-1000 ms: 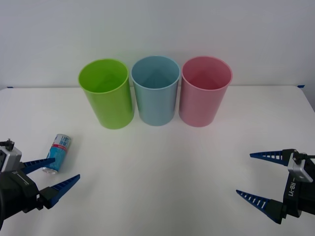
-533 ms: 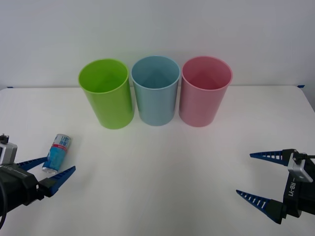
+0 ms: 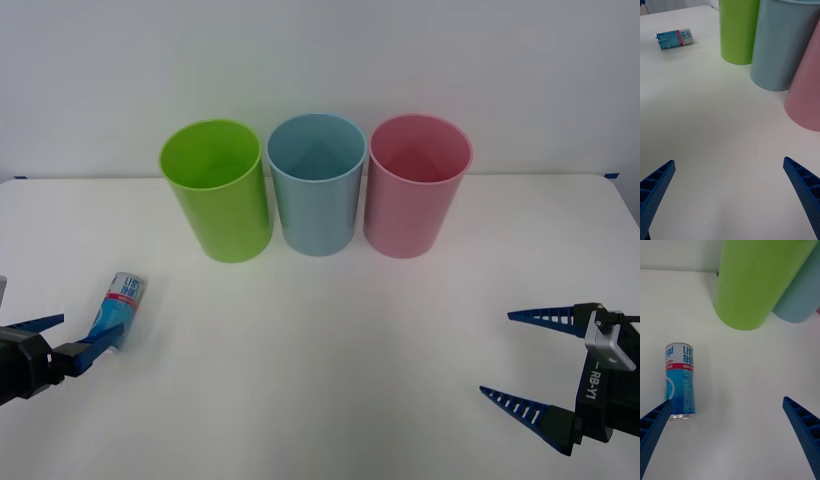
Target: Put cans in the blue bin and PET bottles in the pink bin and trash in the green bin.
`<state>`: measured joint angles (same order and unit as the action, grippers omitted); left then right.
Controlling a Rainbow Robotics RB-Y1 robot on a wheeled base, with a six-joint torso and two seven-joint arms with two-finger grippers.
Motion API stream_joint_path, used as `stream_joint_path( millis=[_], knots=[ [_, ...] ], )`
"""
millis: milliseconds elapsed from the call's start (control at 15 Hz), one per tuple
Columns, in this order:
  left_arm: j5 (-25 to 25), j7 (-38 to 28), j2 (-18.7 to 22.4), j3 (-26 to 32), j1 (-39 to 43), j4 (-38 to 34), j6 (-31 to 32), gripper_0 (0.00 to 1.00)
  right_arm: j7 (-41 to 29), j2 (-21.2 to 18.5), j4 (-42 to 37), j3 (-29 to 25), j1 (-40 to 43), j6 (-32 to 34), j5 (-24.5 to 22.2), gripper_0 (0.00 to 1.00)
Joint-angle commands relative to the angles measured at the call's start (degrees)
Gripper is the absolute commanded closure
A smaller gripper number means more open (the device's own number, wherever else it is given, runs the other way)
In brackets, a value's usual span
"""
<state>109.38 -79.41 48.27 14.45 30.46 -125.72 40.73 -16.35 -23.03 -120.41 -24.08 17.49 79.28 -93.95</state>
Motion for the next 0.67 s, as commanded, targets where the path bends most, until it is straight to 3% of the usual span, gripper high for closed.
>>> stream_joint_path(
  millis=[67, 267, 467, 667],
  knots=[
    [1.5, -7.5, 7.1, -0.3, -0.5, 0.2, 1.8, 0.00, 0.0, 0.0, 0.0, 0.0, 0.0, 0.0, 0.0, 0.00],
    [1.3, -16.4, 11.3, -0.3, -3.0, 1.2, 6.6, 0.00, 0.0, 0.0, 0.0, 0.0, 0.0, 0.0, 0.0, 0.00],
    [0.6, -17.1, 12.0, -2.3, -9.5, 7.2, 9.1, 0.00, 0.0, 0.0, 0.0, 0.0, 0.0, 0.0, 0.0, 0.00],
    [0.7, -17.2, 17.2, -8.4, -16.1, 11.7, 9.1, 0.00, 0.0, 0.0, 0.0, 0.0, 0.0, 0.0, 0.0, 0.00]
  ],
)
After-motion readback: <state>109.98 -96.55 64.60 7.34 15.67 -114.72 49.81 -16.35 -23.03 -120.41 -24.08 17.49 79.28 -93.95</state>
